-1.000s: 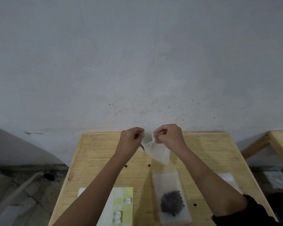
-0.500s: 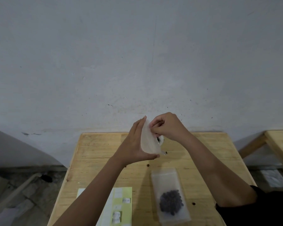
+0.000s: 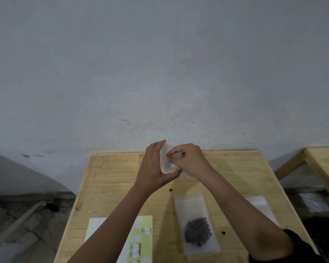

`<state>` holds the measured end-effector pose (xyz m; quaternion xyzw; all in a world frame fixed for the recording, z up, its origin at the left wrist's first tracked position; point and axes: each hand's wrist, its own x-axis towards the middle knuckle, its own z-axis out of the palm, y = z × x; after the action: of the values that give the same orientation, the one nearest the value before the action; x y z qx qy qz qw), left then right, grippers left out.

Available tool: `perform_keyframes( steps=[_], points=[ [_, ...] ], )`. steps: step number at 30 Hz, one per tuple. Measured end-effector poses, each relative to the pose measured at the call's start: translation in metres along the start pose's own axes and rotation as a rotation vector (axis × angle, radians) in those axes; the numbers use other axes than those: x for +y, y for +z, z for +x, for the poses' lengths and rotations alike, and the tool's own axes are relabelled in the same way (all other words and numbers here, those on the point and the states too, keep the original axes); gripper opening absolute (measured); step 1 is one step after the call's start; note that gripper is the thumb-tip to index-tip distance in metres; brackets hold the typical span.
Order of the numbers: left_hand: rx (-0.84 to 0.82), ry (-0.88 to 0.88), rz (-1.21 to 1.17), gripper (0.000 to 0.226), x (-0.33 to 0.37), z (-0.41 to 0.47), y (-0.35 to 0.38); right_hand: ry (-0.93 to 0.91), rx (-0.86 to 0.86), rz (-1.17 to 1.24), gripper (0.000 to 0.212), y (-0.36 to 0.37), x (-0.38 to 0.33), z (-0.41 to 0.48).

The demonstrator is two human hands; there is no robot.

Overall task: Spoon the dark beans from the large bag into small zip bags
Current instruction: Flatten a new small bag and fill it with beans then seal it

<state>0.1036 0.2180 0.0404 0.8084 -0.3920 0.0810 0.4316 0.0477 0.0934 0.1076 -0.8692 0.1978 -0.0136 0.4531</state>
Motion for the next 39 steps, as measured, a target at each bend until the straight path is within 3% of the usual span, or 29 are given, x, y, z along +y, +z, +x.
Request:
perform_keyframes(
  steps=[5, 11, 13, 16, 19, 23, 29, 31, 34, 39],
  points=[
    [0.029, 0.090, 0.007, 0.076, -0.001, -0.002, 0.003, -0.016, -0.055, -0.188, 0.041, 0.004, -0.002, 0.000],
    [-0.047, 0.098, -0.034, 0.072, -0.010, -0.002, -0.001, -0.032, -0.081, -0.243, 0.042, 0.008, -0.002, 0.000],
    [-0.041, 0.081, -0.044, 0.075, -0.014, -0.001, -0.004, -0.039, -0.108, -0.171, 0.045, 0.007, 0.001, 0.002],
    [-0.041, 0.036, -0.024, 0.082, -0.025, -0.002, -0.012, 0.005, -0.102, 0.109, 0.024, 0.005, 0.009, 0.008],
    [-0.064, -0.038, 0.027, 0.087, -0.039, -0.009, -0.020, 0.121, 0.098, 0.371, 0.006, 0.005, 0.031, 0.019],
    [-0.098, -0.167, 0.042, 0.092, -0.057, -0.018, -0.024, 0.178, 0.290, 0.110, 0.010, 0.017, 0.079, 0.030],
    [-0.110, -0.250, 0.021, 0.089, -0.076, -0.023, -0.024, 0.330, 0.069, -0.057, 0.051, 0.052, 0.123, 0.035],
    [-0.110, -0.265, 0.014, 0.088, -0.081, -0.023, -0.025, 0.378, 0.024, -0.002, 0.045, 0.060, 0.127, 0.037],
    [-0.112, -0.285, 0.017, 0.088, -0.088, -0.024, -0.026, 0.364, 0.123, 0.204, 0.016, 0.069, 0.129, 0.039],
    [-0.114, -0.320, -0.004, 0.087, -0.096, -0.021, -0.021, 0.368, 0.386, 0.413, 0.014, 0.070, 0.124, 0.045]
  ],
)
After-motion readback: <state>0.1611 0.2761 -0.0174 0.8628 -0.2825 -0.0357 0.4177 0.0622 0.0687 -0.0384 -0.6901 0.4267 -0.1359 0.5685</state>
